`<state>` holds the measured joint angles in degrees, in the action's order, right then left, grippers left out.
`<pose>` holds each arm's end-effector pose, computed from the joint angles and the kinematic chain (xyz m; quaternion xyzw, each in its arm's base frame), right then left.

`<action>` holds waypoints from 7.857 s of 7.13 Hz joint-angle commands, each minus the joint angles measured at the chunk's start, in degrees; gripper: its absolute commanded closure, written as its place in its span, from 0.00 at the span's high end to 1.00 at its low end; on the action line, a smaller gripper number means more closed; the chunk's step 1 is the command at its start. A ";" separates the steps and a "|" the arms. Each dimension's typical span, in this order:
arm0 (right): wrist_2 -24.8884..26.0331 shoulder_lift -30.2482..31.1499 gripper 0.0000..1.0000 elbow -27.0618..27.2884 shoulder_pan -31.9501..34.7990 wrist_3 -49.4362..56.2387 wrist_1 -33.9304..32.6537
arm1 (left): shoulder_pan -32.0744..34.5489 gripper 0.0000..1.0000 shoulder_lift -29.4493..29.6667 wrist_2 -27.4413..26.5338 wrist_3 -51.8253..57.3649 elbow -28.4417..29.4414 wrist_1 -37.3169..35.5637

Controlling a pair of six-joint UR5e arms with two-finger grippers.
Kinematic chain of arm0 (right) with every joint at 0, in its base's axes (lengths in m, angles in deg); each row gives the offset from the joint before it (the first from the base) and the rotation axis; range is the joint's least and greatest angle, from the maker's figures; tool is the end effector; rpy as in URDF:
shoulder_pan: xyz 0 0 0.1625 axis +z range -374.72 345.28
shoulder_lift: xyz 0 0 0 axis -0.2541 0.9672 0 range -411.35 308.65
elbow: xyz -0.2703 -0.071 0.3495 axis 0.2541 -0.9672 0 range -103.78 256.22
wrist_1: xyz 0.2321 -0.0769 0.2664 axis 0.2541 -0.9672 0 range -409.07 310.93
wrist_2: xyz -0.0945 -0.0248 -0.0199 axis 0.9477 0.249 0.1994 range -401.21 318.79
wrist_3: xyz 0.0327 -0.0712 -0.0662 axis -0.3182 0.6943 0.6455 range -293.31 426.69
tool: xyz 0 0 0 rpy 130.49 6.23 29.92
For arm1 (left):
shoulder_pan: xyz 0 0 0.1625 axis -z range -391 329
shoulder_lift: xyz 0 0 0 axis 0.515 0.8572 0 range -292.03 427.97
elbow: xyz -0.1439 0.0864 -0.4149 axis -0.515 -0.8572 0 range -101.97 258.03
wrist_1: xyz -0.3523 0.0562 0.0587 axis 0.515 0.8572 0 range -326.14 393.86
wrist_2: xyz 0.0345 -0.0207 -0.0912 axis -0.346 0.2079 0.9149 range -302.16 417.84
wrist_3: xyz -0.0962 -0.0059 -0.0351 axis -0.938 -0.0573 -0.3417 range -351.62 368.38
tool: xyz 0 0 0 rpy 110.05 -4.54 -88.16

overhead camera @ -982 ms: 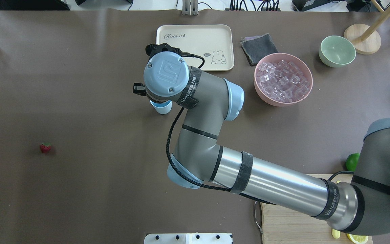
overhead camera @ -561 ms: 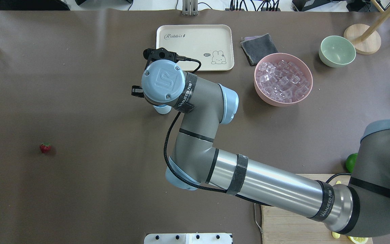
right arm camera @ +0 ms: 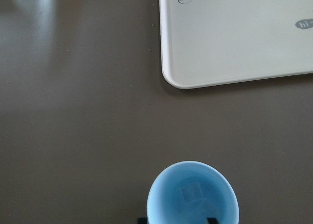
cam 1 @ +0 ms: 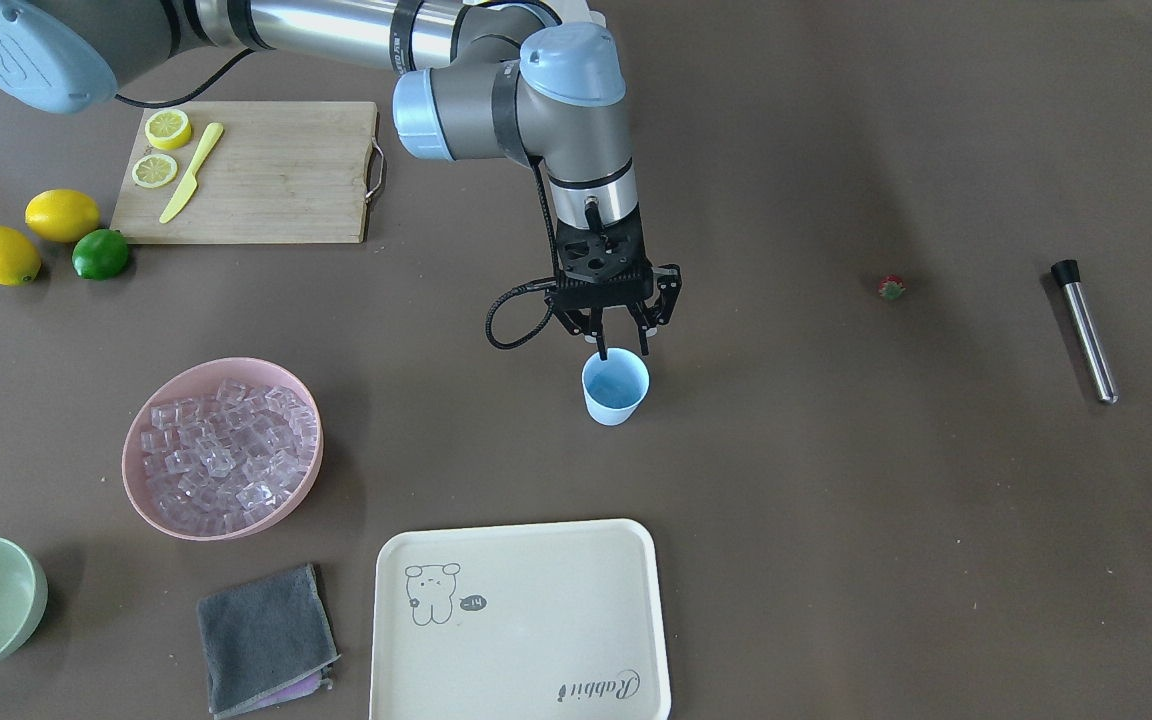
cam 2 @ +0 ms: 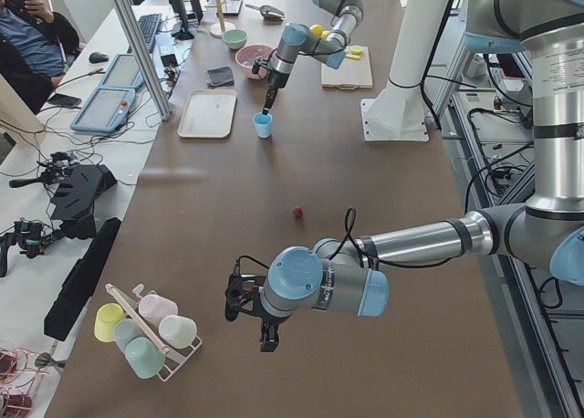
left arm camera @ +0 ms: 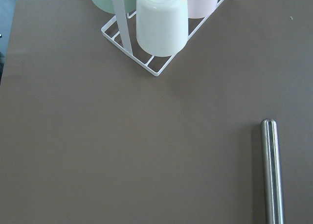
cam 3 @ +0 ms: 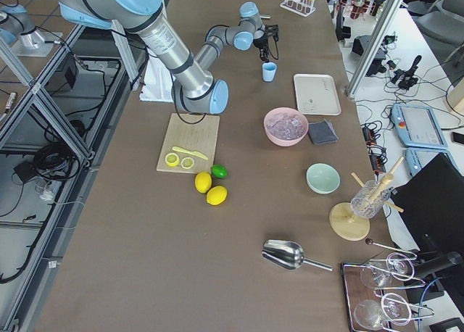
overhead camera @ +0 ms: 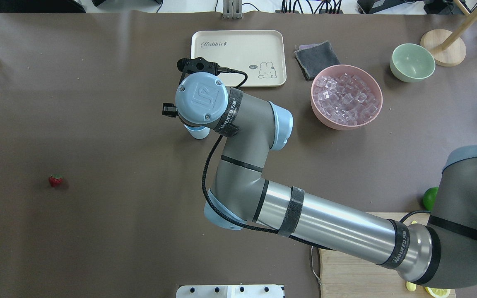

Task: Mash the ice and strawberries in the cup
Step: 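Release the ice cube into the cup and return toward the bowl, then lower the right gripper into the bowl and grasp a third ice cube, then carry the ice cube with the right gripper over the cup, then release the ice cube into the cup and retract the right arm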

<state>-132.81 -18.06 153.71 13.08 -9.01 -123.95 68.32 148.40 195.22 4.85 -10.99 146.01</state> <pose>-0.6062 -0.4671 0.1404 0.1663 -0.4662 0.0953 0.8637 -0.1166 -0.3534 0.7134 0.1126 0.3945 -0.0617 0.9099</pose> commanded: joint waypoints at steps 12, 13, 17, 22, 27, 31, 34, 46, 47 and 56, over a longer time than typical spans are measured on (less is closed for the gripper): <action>-29.94 25.07 0.70 -0.24 27.48 40.19 16.78 | 0.00 0.98 -0.10 0.00 -0.33 -0.54 0.09; -29.86 25.33 0.70 -0.15 27.31 39.93 16.69 | 0.00 0.98 -0.10 0.00 -0.33 -0.54 0.09; -29.77 26.74 0.60 0.20 25.64 39.92 16.69 | 0.00 0.98 -0.01 0.00 -0.42 -1.16 0.00; -29.59 26.66 0.21 -0.23 25.11 39.84 16.17 | 0.00 0.98 -0.18 0.00 -0.42 -1.33 0.00; -34.70 21.24 0.19 10.99 27.49 32.66 -0.21 | -0.09 0.98 -0.10 0.00 -0.51 -1.33 0.00; -9.73 5.51 0.19 9.62 6.70 1.32 -0.10 | -0.18 0.98 0.34 0.00 -0.60 -1.51 -0.09; -0.08 2.66 0.20 1.11 -0.02 -2.08 9.01 | -0.18 0.98 0.34 0.09 -0.51 -1.51 0.00; -16.35 30.82 0.99 25.47 12.93 15.10 5.18 | -11.75 0.98 1.40 0.00 -15.13 -6.49 -0.17; -23.37 36.27 0.99 29.00 18.55 16.27 5.26 | -15.87 0.98 2.27 0.00 -19.19 -7.91 -0.17; -50.50 62.78 0.99 13.53 61.39 84.95 5.53 | -34.28 0.98 5.35 -8.78 -47.79 -10.74 12.66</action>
<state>-181.95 44.14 172.52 71.03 68.32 -118.41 34.43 153.53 188.48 -42.34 -21.72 158.67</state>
